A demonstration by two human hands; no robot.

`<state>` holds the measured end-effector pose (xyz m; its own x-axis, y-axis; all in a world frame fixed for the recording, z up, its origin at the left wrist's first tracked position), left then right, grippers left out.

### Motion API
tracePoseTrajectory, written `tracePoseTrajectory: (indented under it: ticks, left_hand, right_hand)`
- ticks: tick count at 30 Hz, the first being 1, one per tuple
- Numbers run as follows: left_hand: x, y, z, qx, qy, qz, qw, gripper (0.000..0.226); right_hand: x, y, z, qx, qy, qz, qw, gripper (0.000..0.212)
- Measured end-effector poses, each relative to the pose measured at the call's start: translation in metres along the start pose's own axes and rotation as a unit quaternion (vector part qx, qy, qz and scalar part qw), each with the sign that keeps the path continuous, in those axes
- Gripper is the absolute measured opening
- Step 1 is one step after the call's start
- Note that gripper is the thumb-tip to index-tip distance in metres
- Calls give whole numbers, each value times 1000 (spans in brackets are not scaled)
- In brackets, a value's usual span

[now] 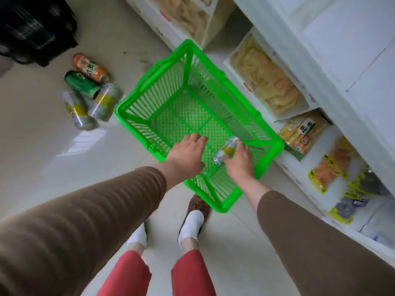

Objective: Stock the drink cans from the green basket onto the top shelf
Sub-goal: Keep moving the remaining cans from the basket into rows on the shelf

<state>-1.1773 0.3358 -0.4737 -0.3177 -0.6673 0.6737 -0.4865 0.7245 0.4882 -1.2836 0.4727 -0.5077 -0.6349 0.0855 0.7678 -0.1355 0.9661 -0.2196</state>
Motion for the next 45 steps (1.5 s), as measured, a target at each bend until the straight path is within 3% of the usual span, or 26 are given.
tracePoseTrajectory:
  ticks: [8,16,21,24,27,34,39,45]
  left_hand:
    - [-65,-29,72,-10,-13,-9,1000,79]
    - [-86,-55,86,-2,-26,-20,999,76]
    - [-74,-66,78,14,-19,-27,999,76]
    - [-48,-61,55,26,-2,-37,999,75]
    - [-1,-46,21,37,26,-43,998,75]
    - [183,18,-89,24,143,-54,988,77]
    - [327,90,-191,-22,239,-63,969,74]
    - [457,181,-305,-121,340,-59,931,76]
  right_hand:
    - [-83,45,100,-165,-23,17,986,70]
    - [-134,57,119,-248,12,82,965,120]
    - [-148,46,113,-206,-30,139,968,108]
    - [-126,25,91,-150,-27,192,969,83]
    - [-69,-14,48,-68,-20,203,977,54]
    - [161,-131,-94,97,106,224,964,59]
    - [325,-208,-220,188,205,257,925,67]
    - [467,-249,-357,273,303,280,869,63]
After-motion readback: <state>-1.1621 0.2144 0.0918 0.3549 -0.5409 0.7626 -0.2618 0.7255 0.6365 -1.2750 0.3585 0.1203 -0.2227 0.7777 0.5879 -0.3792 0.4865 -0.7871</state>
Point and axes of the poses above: each hand's wrist, its own z-axis towards the middle knuckle, its own x-axis out of the back of the hand, y = z × x, the point moved 7 cm from there along z, towards the middle knuckle, and after that the axes turned 4 degrees about -x, right-handed, at the moved point
